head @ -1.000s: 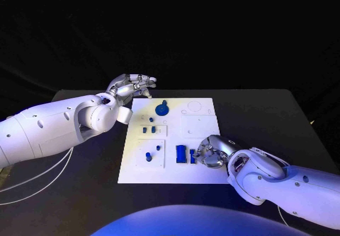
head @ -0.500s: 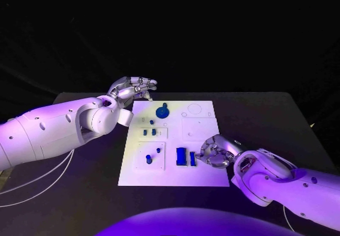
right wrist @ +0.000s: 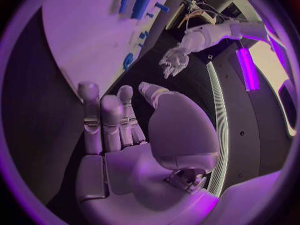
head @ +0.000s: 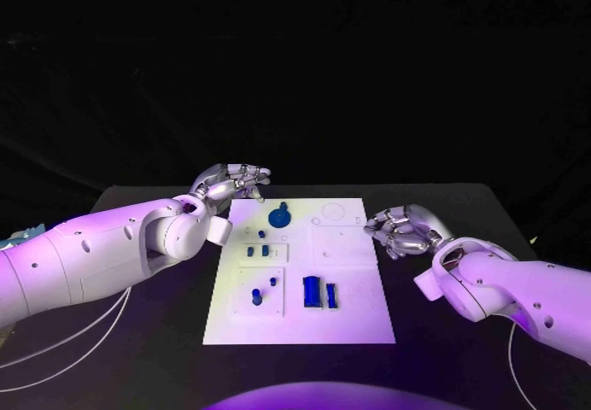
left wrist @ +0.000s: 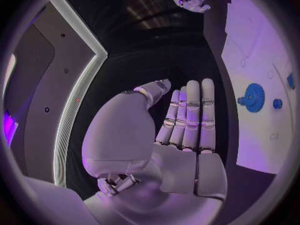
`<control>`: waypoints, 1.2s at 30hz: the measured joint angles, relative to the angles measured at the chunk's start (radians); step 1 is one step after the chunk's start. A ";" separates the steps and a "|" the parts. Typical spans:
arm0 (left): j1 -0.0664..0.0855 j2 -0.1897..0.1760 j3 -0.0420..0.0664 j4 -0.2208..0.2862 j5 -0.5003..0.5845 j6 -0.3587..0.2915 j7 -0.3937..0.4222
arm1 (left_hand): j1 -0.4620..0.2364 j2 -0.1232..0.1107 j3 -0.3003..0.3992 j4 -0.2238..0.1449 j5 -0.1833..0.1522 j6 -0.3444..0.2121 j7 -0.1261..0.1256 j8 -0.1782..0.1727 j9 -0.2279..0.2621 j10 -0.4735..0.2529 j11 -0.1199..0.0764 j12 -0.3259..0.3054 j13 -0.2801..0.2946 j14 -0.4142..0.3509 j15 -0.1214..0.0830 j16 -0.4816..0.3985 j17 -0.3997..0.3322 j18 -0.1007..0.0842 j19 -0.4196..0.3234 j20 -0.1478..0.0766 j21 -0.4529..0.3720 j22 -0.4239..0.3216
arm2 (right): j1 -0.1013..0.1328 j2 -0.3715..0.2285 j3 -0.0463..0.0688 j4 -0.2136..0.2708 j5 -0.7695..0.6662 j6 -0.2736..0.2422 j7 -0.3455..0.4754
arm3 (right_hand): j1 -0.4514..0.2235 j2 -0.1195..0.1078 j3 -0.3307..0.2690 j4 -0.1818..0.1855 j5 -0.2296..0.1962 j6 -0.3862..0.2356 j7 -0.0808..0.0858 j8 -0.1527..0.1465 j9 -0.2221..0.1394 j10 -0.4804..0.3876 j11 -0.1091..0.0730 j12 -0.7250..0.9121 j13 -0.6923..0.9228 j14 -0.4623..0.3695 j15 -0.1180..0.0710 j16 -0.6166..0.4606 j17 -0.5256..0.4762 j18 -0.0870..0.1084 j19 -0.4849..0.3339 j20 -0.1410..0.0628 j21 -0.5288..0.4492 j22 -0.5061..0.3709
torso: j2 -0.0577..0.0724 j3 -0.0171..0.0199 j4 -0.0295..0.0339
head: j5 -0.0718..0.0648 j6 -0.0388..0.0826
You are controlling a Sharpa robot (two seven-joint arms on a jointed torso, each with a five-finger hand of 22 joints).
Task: Assemble the parts on the task board
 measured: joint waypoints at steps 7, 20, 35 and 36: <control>-0.012 0.019 0.000 -0.036 0.035 -0.001 0.034 | -0.007 -0.007 0.006 0.019 0.000 -0.011 0.006 0.006 0.008 -0.020 0.011 -0.053 -0.045 -0.077 0.023 -0.119 -0.057 0.000 -0.050 0.023 -0.095 -0.050 | 0.032 0.052 0.003 -0.171 0.234 0.037 0.159 | 0.015 -0.015 0.050 -0.010 -0.032 -0.013 0.033 -0.063 -0.086 -0.114 0.050 -0.313 -0.332 -0.183 0.061 -0.431 -0.202 0.000 -0.124 0.060 -0.332 -0.265 | -0.020 -0.0106 -0.0098 | -0.004 0.055; -0.034 0.101 0.001 -0.143 0.107 -0.028 0.115 | -0.007 -0.007 -0.006 0.061 0.000 -0.075 -0.018 -0.032 -0.029 0.057 0.059 -0.404 -0.106 -0.135 0.103 -0.731 -0.208 0.000 -0.117 0.113 -0.618 -0.388 | 0.045 0.176 0.013 -0.349 0.483 0.131 0.296 | 0.026 0.003 0.043 -0.060 -0.032 -0.022 0.077 -0.164 -0.211 -0.125 0.109 -0.534 -0.713 -0.329 0.149 -0.747 -0.390 -0.001 -0.287 0.156 -0.492 -0.593 | -0.044 -0.0082 -0.0098 | -0.009 0.107; -0.034 0.091 -0.002 -0.023 0.105 -0.130 0.112 | -0.944 0.153 -0.485 -0.034 -0.204 -0.761 -0.176 -0.303 -0.209 -0.750 -0.116 -0.603 -0.163 -0.846 -0.053 -1.059 -0.313 -0.143 -0.743 -0.141 -0.868 -0.588 | -0.003 0.124 0.084 -0.151 0.543 0.023 0.316 | -0.915 0.132 -0.406 -0.163 -0.170 -0.768 -0.110 -0.292 -0.635 -0.972 -0.040 -0.704 -0.895 -1.223 0.030 -0.978 -0.731 -0.142 -1.078 -0.064 -0.546 -1.155 | -0.046 -0.0058 0.0499 | -0.059 0.156; -0.034 0.090 -0.002 -0.005 0.104 -0.150 0.112 | -0.999 0.156 -0.494 -0.034 -0.207 -0.773 -0.179 -0.308 -0.212 -0.764 -0.119 -0.604 -0.163 -0.858 -0.055 -1.064 -0.315 -0.149 -0.754 -0.146 -0.872 -0.591 | -0.009 0.119 0.091 -0.127 0.553 0.005 0.321 | -0.957 0.134 -0.413 -0.165 -0.173 -0.780 -0.113 -0.296 -0.642 -0.986 -0.043 -0.706 -0.899 -1.238 0.029 -0.981 -0.737 -0.142 -1.091 -0.069 -0.546 -1.165 | -0.047 -0.0058 0.0566 | -0.064 0.161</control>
